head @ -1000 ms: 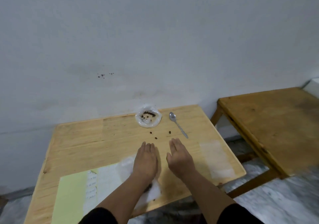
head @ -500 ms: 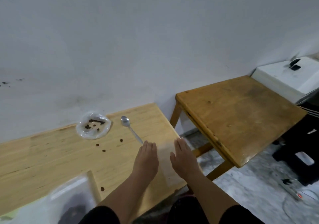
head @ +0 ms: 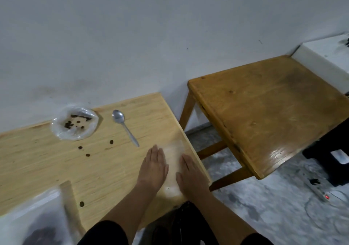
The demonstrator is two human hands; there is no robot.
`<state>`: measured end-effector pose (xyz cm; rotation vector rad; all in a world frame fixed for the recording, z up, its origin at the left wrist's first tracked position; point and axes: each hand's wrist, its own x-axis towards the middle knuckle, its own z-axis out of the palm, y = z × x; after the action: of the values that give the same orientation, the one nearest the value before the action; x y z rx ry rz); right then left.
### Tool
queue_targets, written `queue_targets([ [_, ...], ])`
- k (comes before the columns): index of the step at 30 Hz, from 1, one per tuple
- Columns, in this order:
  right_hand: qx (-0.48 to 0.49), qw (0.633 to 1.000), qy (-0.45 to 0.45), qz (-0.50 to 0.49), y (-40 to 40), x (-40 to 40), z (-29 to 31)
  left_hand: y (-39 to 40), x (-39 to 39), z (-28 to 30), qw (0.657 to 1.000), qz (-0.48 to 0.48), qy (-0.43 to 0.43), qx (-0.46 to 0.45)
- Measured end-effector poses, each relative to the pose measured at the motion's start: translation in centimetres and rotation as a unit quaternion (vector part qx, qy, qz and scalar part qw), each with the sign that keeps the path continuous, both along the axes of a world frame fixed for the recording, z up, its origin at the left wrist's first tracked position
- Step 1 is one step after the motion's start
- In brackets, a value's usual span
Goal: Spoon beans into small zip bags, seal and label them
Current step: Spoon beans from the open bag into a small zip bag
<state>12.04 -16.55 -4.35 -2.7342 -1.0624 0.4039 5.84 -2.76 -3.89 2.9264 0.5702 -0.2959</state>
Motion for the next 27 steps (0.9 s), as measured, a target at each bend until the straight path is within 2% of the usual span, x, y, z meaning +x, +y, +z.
queue_targets([
  [7, 0.005, 1.000, 0.006, 0.007, -0.4, 0.1, 0.1, 0.8, 1.6, 0.2, 0.992, 0.079, -0.084, -0.042],
  [12, 0.007, 1.000, 0.019, 0.008, -0.5, 0.2, 0.3, 2.0, 2.9, 0.0, 0.990, 0.097, -0.052, -0.086],
  [18, -0.005, 0.999, 0.038, 0.016, -0.6, 0.5, 0.4, 1.8, 2.9, -0.5, 0.984, 0.114, -0.056, -0.125],
  [22, 0.006, 0.997, 0.071, 0.003, -0.4, 0.7, 0.5, 0.9, 1.9, 0.0, 0.956, 0.150, -0.133, -0.212],
  [25, 0.049, 0.995, 0.087, -0.013, 0.0, 1.2, 1.2, 0.7, 1.4, 1.0, 0.925, 0.189, -0.185, -0.272],
  [27, 0.099, 0.991, 0.090, -0.022, 0.7, 1.5, 2.2, 1.1, 0.8, 1.9, 0.914, 0.174, -0.213, -0.297],
])
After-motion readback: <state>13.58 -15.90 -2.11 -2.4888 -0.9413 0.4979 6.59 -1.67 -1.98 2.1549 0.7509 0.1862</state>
